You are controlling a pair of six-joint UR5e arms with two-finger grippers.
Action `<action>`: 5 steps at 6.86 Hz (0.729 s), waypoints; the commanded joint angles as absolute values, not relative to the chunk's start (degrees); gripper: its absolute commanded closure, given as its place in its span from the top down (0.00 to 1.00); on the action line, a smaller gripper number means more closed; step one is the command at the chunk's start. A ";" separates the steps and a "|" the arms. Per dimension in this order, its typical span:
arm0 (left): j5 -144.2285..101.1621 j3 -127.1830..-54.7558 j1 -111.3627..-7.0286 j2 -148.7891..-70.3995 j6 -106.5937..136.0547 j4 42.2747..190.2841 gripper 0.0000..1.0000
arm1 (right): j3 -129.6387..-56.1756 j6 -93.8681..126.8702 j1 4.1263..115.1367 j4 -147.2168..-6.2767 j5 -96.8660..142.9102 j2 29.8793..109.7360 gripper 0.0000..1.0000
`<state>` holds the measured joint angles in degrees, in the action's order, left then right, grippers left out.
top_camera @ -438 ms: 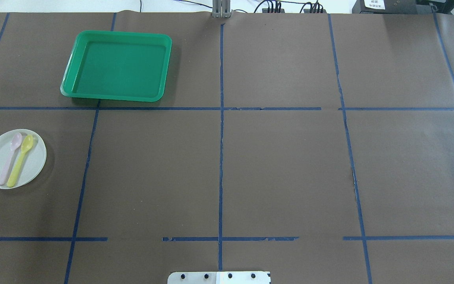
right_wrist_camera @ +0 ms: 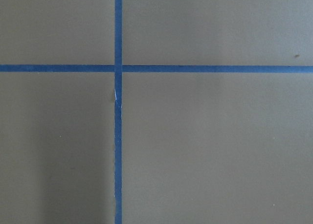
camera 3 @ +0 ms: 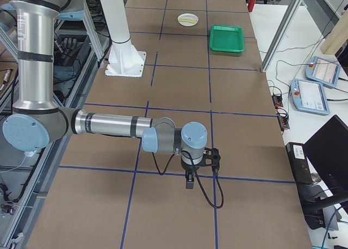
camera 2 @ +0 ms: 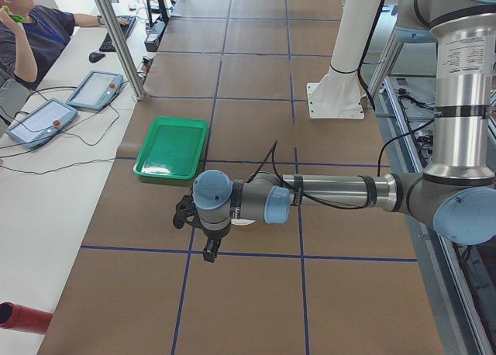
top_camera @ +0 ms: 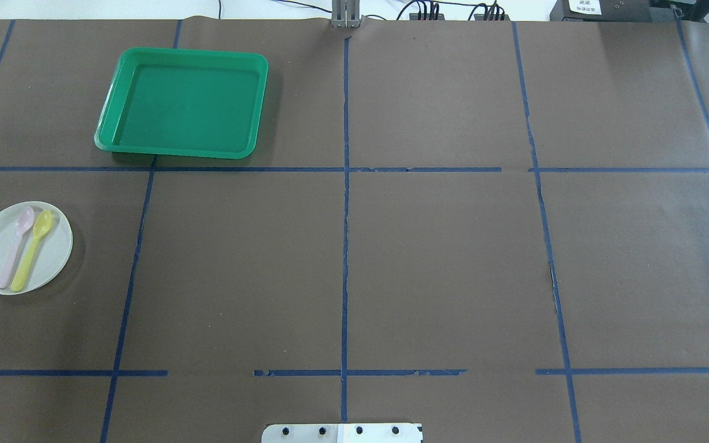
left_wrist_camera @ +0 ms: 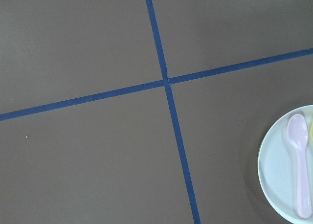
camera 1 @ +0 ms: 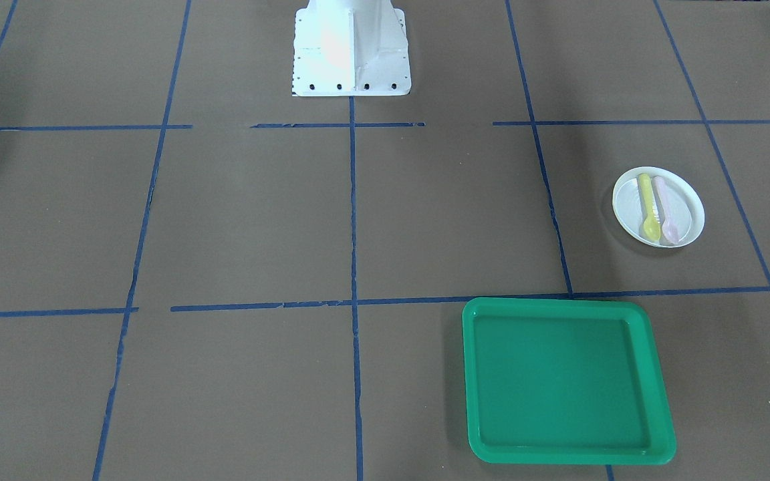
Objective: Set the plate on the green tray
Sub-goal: 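Move the left gripper down toward the rim of the white plate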
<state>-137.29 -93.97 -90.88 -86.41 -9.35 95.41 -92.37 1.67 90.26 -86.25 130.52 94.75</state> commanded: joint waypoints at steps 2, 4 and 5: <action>-137.37 -94.66 -90.70 -86.66 -7.93 95.98 1.00 | -92.37 1.67 90.26 -86.31 130.52 94.75 1.00; -137.20 -93.43 -88.08 -85.44 -3.97 101.21 1.00 | -92.37 1.67 90.26 -86.31 130.52 94.83 1.00; -137.11 -91.08 -85.54 -83.78 1.61 109.78 1.00 | -92.37 1.67 90.26 -86.31 130.52 94.83 1.00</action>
<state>-137.21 -93.13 -87.95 -85.38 -3.32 101.94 -92.37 1.67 90.26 -86.31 130.52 94.80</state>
